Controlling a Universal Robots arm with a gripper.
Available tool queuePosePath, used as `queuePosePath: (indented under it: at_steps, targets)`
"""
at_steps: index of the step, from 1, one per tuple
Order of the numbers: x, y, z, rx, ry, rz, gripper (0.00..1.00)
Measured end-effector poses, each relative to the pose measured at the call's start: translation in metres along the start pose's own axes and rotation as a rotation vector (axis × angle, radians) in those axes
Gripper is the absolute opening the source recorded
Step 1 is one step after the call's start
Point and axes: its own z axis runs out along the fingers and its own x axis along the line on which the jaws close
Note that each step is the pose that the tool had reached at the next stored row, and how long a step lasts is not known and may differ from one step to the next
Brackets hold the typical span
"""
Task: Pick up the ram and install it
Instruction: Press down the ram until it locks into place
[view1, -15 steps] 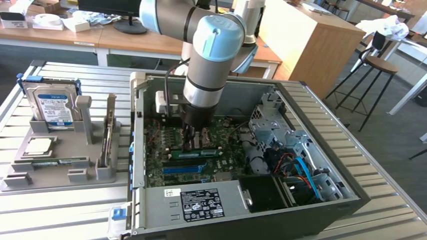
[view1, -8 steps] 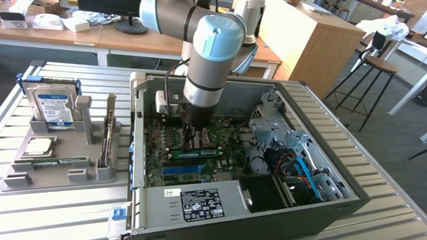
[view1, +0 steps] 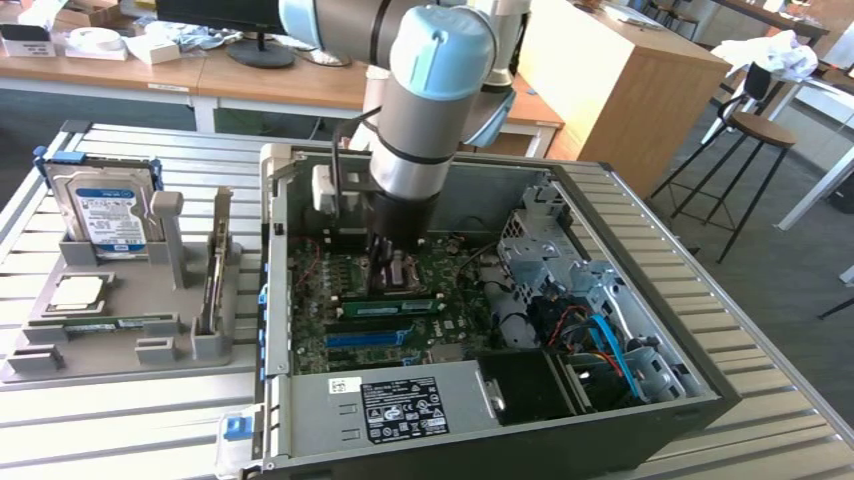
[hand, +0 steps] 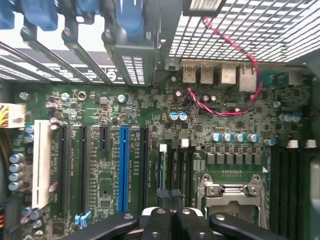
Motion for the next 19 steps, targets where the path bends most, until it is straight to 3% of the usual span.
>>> queuePosePath:
  at_steps: [19]
  targets:
    - [-0.003,0.0013,-0.0511,0.0000,0.0000,0.000,0.10]
